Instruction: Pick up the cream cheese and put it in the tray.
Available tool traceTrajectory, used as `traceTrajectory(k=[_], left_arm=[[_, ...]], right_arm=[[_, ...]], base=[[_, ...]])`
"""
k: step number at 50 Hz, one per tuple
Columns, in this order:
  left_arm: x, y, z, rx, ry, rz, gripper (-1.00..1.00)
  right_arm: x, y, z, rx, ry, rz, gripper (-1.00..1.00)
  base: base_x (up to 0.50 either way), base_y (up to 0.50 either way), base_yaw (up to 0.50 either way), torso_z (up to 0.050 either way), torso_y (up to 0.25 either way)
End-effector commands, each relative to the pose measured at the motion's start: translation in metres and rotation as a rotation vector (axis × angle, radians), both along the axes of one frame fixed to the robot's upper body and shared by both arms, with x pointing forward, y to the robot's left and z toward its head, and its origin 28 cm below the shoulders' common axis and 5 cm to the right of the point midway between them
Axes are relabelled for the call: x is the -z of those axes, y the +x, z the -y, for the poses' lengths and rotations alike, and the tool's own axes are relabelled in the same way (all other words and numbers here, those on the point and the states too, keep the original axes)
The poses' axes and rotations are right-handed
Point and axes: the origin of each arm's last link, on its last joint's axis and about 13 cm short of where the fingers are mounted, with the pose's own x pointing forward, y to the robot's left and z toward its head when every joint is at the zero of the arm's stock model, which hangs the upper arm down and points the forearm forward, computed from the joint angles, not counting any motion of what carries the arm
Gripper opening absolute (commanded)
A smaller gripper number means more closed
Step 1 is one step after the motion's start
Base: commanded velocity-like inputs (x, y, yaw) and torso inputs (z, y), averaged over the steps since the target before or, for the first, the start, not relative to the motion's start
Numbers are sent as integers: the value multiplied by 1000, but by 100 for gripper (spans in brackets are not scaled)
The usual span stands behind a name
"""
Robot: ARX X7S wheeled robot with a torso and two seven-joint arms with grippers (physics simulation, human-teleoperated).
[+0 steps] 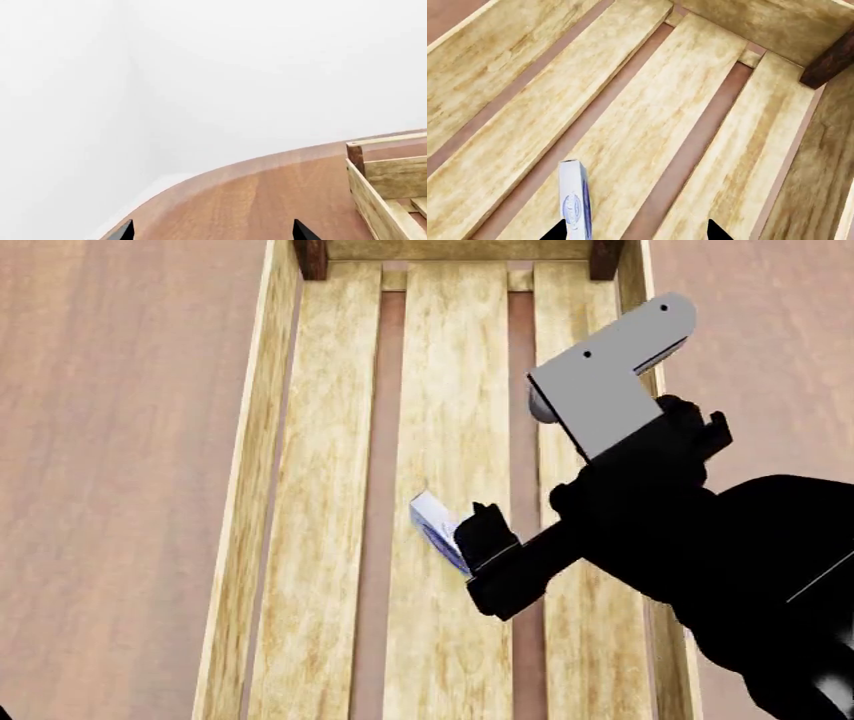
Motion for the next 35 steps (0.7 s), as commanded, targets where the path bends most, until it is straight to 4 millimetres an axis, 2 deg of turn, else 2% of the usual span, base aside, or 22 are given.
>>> traceTrajectory(k=[1, 3, 7, 11, 14, 15, 20, 28, 32, 35], left_arm=[[-38, 9, -14, -77, 98, 44, 100], [-48, 12, -17, -79, 104, 49, 100], [-86, 24, -30, -49, 69, 70, 100], [-110, 29, -34, -50, 63, 97, 100], [-133, 46, -37, -14, 46, 95, 100], [-133, 46, -36, -14, 46, 95, 100], [-160, 64, -36, 6, 43, 100, 100], [-190, 81, -33, 78, 45, 108, 100], [-199, 81, -30, 97, 58, 125, 100], [-206, 78, -26, 159, 96, 204, 100]], right_arm=[[-5, -18, 21, 69, 48, 140, 100], [-4, -19, 23, 81, 60, 175, 100], [-3, -27, 28, 101, 124, 282, 100], [-1, -29, 33, 133, 161, 342, 100], [2, -33, 41, 208, 226, 429, 100], [3, -33, 42, 226, 235, 445, 100], [0, -41, 53, 311, 350, 591, 100], [-9, -51, 64, 366, 426, 666, 100], [-10, -52, 67, 388, 437, 688, 100], [-11, -55, 66, 364, 445, 704, 100]], base=[[0, 0, 0, 0, 0], [0, 0, 0, 0, 0], [0, 0, 0, 0, 0], [0, 0, 0, 0, 0], [0, 0, 0, 0, 0], [0, 0, 0, 0, 0], [0, 0, 0, 0, 0], [0, 0, 0, 0, 0], [0, 0, 0, 0, 0], [0, 0, 0, 0, 0]])
